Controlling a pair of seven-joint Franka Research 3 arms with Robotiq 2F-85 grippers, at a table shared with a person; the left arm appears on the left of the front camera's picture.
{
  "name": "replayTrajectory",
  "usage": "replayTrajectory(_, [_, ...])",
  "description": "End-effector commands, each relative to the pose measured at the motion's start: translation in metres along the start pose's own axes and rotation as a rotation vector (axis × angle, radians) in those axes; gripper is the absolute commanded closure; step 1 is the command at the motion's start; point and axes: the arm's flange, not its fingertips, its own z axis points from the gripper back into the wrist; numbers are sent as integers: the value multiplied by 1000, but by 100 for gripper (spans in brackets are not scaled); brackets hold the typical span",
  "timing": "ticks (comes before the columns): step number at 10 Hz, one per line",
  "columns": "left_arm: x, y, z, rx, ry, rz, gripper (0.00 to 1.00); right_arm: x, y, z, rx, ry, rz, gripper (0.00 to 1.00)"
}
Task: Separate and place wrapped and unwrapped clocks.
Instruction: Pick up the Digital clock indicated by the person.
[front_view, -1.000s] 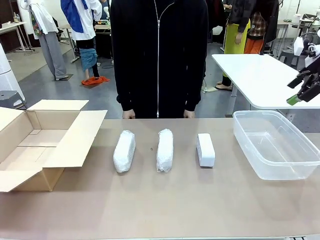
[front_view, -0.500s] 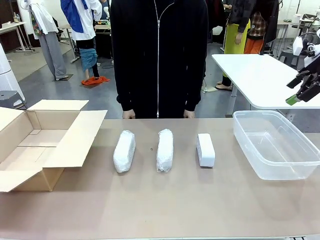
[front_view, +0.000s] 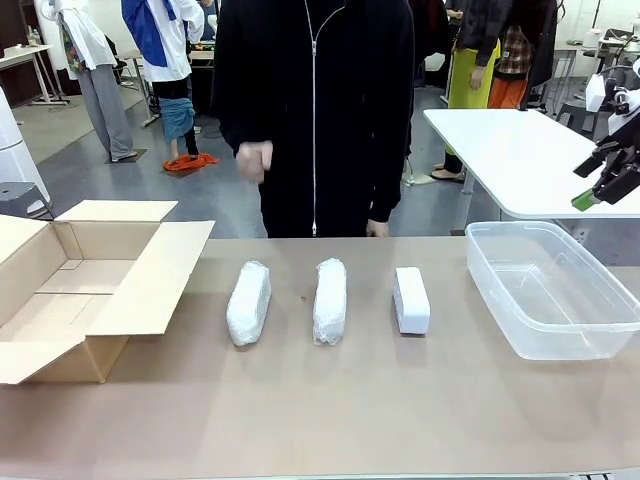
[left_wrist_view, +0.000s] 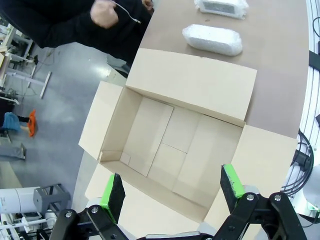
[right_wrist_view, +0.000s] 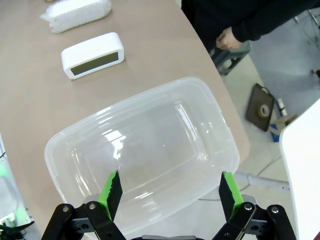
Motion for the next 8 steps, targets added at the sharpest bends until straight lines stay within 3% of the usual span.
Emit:
replayTrajectory(1, [0, 1, -2, 2, -8, 1, 0, 0, -1, -1, 4, -7, 3, 0])
replayTrajectory(8, [0, 1, -2, 2, -8, 1, 0, 0, -1, -1, 4, -7, 3, 0])
